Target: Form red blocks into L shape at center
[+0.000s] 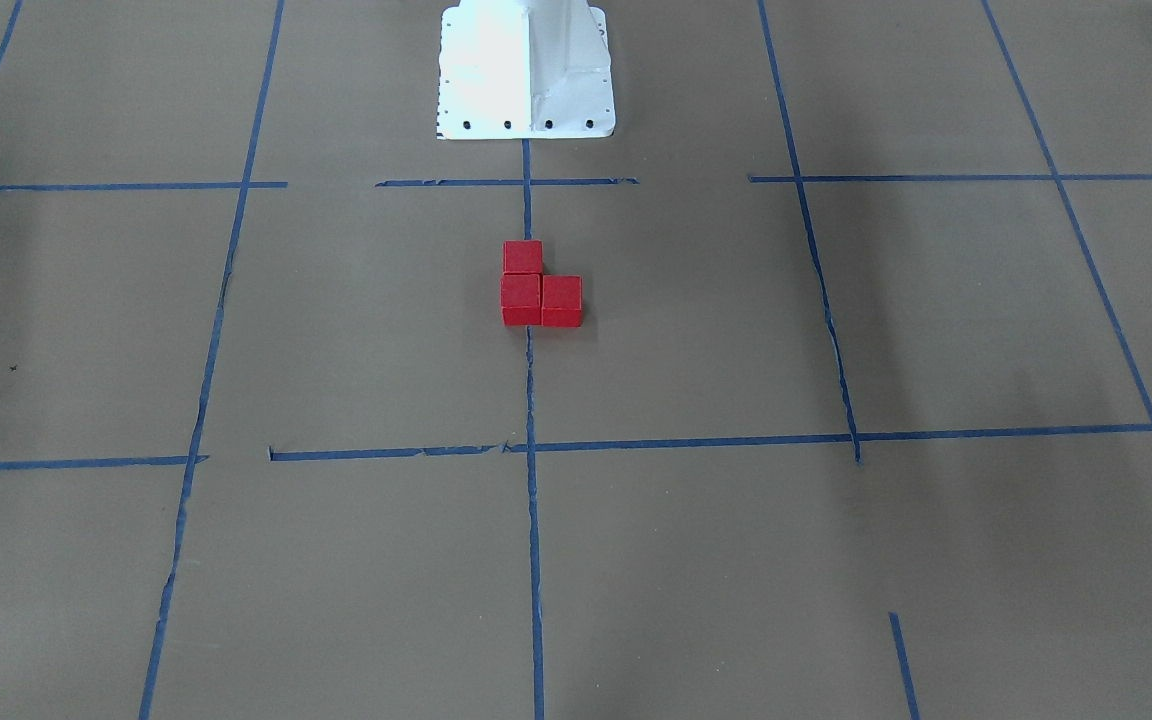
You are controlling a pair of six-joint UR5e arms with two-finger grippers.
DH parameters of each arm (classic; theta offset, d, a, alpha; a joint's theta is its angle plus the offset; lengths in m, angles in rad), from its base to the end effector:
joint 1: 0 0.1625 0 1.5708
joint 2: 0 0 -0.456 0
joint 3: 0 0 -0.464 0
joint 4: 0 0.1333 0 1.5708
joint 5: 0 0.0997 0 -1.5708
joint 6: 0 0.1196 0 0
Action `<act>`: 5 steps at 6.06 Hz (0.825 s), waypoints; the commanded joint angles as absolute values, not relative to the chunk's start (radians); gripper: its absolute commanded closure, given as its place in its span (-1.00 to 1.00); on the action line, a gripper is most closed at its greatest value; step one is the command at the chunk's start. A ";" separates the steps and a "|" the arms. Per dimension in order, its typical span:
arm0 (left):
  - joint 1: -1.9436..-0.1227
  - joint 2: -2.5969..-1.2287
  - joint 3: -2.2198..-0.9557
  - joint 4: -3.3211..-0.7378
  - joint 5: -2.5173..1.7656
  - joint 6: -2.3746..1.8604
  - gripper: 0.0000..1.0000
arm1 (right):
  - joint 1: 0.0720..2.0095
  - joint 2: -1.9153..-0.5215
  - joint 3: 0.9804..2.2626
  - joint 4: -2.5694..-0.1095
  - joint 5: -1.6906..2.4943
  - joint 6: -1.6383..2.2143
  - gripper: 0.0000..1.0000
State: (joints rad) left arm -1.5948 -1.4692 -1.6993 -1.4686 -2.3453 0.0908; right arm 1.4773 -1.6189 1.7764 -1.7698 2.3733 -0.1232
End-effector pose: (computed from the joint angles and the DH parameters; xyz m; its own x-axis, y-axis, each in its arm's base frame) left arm -0.0619 -0.5092 0.6964 0.7125 0.0209 -0.7013 -0.0409 0.9991 -0.0117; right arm -0.0026 -0.5346 0.6324 0.6779 -0.1572 0.7181 0.1779 0.9829 0.0471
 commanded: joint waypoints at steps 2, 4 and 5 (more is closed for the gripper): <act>-1.591 -1.476 -1.713 -1.474 -2.341 0.090 -1.00 | 1.476 -1.621 1.778 -1.773 2.372 -0.127 -1.00; -1.585 -1.457 -1.750 -1.448 -2.341 0.089 -1.00 | 1.477 -1.632 1.778 -1.773 2.375 -0.126 -1.00; -1.583 -1.457 -1.744 -1.450 -2.342 0.090 -1.00 | 1.477 -1.637 1.781 -1.773 2.376 -0.127 -1.00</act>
State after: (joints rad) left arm -1.5853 -1.4607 -1.7450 -1.4519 -2.3414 0.0895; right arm 1.4767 -1.6313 1.7787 -1.7733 2.3746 -0.1260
